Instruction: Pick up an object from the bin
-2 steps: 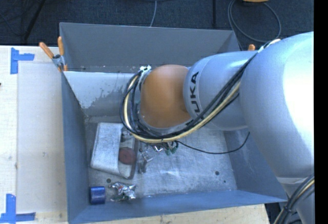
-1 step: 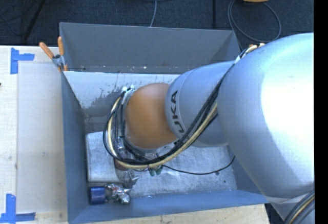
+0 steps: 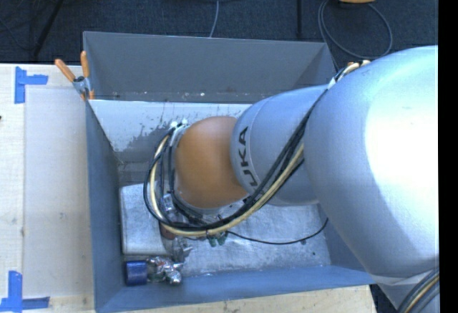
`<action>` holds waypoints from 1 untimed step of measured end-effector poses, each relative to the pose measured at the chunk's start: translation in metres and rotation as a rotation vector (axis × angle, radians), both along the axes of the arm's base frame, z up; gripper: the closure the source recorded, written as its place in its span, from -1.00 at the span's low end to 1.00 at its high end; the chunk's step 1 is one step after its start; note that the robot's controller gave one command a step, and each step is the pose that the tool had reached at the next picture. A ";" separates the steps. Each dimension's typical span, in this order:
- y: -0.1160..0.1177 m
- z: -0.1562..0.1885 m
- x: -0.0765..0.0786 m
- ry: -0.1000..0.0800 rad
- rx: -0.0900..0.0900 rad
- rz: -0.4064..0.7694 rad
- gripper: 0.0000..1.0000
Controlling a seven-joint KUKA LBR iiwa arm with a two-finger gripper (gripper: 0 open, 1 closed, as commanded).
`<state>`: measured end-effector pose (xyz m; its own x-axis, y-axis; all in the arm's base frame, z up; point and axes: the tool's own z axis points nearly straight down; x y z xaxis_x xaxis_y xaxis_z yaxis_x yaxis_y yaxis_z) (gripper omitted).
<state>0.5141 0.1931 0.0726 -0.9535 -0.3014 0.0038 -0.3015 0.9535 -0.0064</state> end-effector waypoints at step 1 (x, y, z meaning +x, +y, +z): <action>-0.012 0.191 -0.001 -0.007 0.009 0.230 1.00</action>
Offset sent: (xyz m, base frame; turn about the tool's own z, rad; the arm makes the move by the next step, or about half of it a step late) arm -0.0023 -0.0123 0.1875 -0.2309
